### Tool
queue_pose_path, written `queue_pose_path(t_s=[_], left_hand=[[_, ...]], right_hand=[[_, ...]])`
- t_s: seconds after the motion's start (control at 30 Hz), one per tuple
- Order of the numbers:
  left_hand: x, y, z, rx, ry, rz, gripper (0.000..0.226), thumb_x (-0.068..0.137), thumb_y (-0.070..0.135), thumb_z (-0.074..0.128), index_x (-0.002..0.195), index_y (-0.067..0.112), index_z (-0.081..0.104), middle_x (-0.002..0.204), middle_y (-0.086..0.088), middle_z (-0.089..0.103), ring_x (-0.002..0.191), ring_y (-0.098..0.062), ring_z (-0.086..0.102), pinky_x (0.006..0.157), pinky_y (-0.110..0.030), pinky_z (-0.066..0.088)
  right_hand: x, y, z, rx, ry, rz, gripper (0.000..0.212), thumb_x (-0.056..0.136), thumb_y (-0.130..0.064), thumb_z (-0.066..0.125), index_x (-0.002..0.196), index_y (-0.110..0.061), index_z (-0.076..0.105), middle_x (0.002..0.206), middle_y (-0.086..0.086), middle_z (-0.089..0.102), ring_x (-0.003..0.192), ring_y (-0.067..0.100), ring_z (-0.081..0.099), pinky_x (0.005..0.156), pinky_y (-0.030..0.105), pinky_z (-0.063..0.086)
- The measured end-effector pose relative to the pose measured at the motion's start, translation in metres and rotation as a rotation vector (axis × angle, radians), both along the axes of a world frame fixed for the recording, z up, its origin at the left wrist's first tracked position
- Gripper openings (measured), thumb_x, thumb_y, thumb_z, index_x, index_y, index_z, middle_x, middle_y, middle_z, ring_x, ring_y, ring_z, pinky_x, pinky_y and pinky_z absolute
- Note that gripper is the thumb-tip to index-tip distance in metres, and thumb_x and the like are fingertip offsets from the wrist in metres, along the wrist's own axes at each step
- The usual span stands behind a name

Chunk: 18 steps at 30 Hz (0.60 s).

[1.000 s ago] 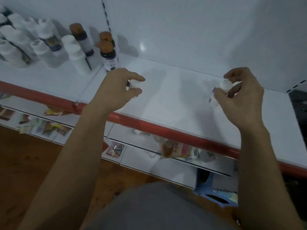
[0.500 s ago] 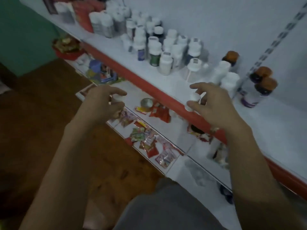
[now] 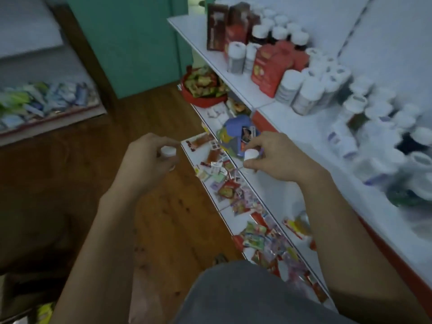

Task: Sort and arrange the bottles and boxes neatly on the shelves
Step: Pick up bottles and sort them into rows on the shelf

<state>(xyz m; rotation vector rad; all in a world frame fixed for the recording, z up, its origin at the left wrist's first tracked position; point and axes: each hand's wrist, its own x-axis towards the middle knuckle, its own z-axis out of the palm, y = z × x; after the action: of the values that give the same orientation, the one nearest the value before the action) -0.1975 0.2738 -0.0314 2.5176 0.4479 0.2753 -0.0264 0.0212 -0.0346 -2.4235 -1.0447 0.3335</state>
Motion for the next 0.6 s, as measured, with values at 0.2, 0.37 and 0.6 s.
queue_pose_path(t_s=[0.2, 0.37, 0.6], left_hand=[[0.059, 0.126, -0.004, -0.029, 0.015, 0.064, 0.033, 0.090, 0.025, 0.073, 0.123, 0.031, 0.067, 0.113, 0.004, 0.060, 0.085, -0.005, 0.059, 0.070, -0.021, 0.048], [0.119, 0.247, -0.038, -0.042, 0.104, 0.022, 0.038, 0.090, 0.025, 0.075, 0.127, 0.023, 0.065, 0.122, 0.000, 0.067, 0.095, -0.011, 0.060, 0.078, -0.028, 0.048], [0.214, 0.428, -0.026, -0.056, 0.144, -0.072, 0.044, 0.090, 0.025, 0.075, 0.131, 0.029, 0.060, 0.122, 0.003, 0.065, 0.085, 0.000, 0.057, 0.070, -0.021, 0.044]], right_hand=[[0.076, 0.131, 0.008, -0.177, 0.120, 0.127, 0.020, 0.087, -0.044, 0.076, 0.092, -0.030, 0.063, 0.090, -0.012, 0.065, 0.078, 0.002, 0.061, 0.065, 0.025, 0.044], [0.131, 0.222, -0.018, -0.195, 0.170, 0.035, 0.028, 0.089, -0.052, 0.071, 0.101, -0.028, 0.063, 0.102, -0.010, 0.063, 0.089, 0.010, 0.061, 0.075, 0.035, 0.049], [0.191, 0.348, -0.003, -0.108, 0.210, -0.144, 0.025, 0.083, -0.052, 0.077, 0.083, -0.030, 0.064, 0.070, -0.017, 0.068, 0.066, -0.003, 0.062, 0.059, 0.025, 0.042]])
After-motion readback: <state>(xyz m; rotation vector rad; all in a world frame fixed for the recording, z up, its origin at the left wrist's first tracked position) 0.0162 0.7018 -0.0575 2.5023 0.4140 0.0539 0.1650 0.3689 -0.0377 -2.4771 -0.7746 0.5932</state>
